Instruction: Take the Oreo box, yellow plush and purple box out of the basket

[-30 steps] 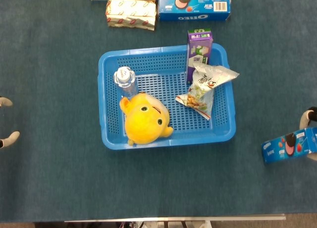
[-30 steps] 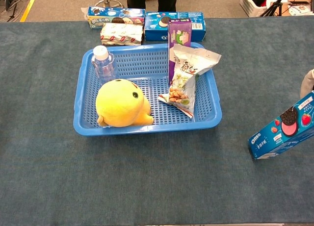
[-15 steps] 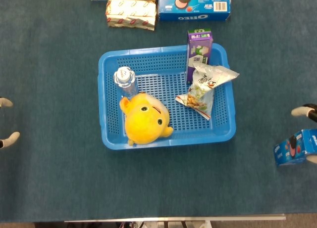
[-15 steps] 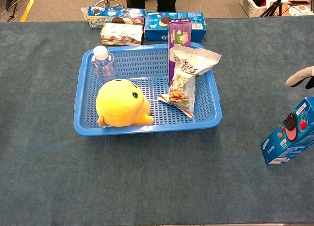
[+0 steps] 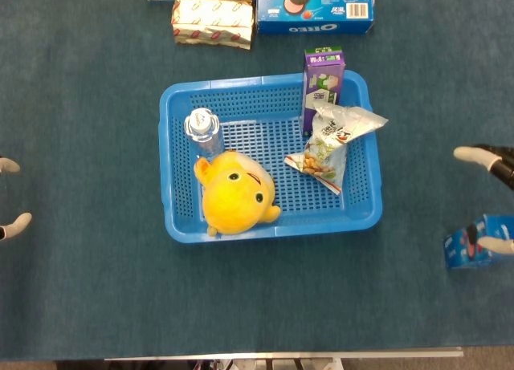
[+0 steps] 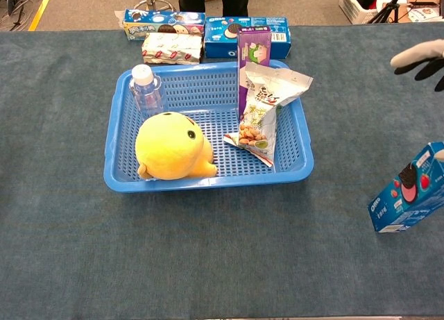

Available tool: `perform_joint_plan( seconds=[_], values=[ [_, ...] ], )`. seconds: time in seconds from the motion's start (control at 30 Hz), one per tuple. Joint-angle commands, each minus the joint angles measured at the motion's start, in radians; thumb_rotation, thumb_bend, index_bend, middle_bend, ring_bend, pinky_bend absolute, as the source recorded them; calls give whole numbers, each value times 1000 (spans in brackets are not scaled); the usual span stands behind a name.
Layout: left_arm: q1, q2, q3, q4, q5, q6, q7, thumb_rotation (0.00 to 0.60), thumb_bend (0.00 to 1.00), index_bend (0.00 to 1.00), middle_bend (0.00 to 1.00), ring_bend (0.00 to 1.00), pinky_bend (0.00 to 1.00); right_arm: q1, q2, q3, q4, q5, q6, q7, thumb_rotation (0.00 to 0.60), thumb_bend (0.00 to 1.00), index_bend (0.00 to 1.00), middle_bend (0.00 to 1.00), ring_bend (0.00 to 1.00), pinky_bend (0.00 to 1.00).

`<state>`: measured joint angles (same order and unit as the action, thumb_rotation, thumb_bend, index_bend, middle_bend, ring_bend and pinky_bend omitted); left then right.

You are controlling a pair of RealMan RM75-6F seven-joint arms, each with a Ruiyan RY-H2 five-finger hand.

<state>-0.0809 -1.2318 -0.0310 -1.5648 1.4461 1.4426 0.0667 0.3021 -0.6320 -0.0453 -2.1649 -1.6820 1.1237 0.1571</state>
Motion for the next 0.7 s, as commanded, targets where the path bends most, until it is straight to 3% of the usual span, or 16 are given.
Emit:
perform_joint_plan(
  seconds=[0.03,0.27,0.47,0.7],
  values=[
    [-1,1,-2,-3,4,3,-6,600,6,364,327,156,156,-11,-2,28,4,-40,76,19,600,0,161,234,214,300],
    [-20,30,-6,-66,55,12,-52,600,6,361,325,156,164,-36,-114,78,68,-8,184,-62,600,0,179,280,214,300],
    [-68,115,-21,-205,130,-4,-124,600,3,363,289,154,174,-13,-200,103,142,77,145,-114,600,0,180,281,215,300],
    [-140,271,-14,-394,175,-107,-253,600,1,315,198,134,174,16,-246,125,213,141,103,-100,600,0,180,281,214,300]
  ],
)
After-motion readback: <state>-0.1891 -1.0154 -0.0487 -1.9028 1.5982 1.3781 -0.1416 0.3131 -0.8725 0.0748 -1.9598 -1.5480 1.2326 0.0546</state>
